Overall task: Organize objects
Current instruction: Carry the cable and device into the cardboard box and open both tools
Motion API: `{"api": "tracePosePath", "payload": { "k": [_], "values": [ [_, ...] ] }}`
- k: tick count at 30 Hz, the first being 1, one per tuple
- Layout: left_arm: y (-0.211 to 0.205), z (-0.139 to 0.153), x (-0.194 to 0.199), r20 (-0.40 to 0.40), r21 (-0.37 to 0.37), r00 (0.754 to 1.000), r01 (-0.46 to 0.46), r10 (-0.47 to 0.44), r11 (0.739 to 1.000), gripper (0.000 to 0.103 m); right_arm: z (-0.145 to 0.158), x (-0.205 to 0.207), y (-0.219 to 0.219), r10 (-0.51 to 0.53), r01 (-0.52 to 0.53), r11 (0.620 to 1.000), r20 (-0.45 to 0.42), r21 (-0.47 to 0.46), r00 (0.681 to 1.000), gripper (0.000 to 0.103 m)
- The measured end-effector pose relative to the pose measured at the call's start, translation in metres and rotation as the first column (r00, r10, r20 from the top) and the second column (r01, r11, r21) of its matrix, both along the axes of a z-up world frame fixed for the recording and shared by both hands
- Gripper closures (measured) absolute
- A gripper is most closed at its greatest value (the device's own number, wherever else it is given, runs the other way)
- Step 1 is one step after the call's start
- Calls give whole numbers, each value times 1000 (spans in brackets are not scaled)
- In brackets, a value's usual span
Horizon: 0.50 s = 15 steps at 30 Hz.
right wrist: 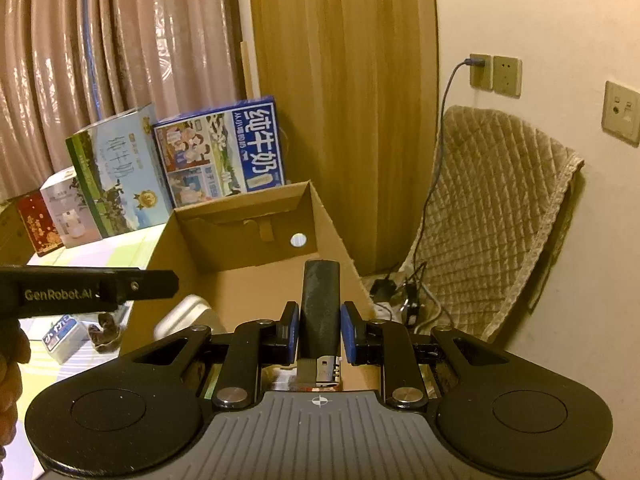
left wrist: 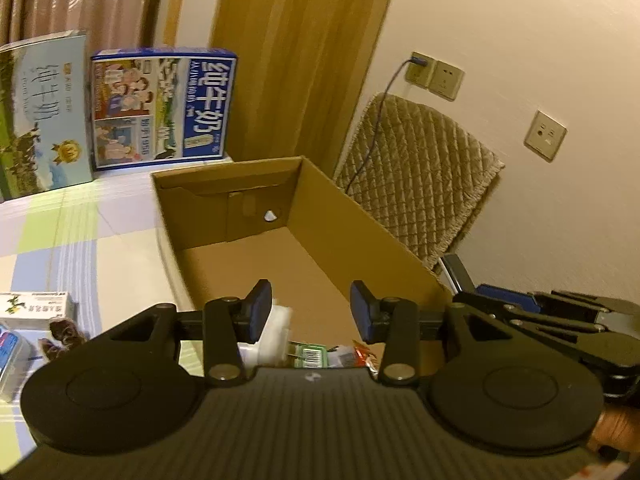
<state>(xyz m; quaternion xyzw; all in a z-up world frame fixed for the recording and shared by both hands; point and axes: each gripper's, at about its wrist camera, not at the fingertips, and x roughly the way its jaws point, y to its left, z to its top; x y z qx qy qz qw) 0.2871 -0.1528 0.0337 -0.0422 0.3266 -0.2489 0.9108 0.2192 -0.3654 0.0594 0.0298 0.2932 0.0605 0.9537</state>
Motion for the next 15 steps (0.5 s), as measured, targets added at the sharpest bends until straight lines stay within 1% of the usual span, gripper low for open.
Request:
{"api": "tracePosePath", "payload": {
  "k": [2,4,5,9,13,15],
  "values": [
    [5,0,1,-10,-9,1000,-17,17,1000,66,-1,2,2,6,-6,1000,-4,6,1000,84],
    [11,0,2,-15,-13,999,-34,34,999,60,-1,4,4,11,-11,1000,-8,10,1000,84],
    [13,1,3,-16,-13,999,-37,37,999,59,-1,4,5,12,-12,1000,-9,12,1000,84],
    [20,2,2,-14,-15,999,-45,45,999,59,1,10,9,27,-27,999,-6,25,1000,84],
    [25,3,0,-11,-9,999,-52,52,999,55,1,22,10,64,-64,995,12,79,998,83],
    [29,3,-1,-10,-2,998,-58,58,998,51,1,26,10,62,-63,993,13,97,998,75]
  ]
}}
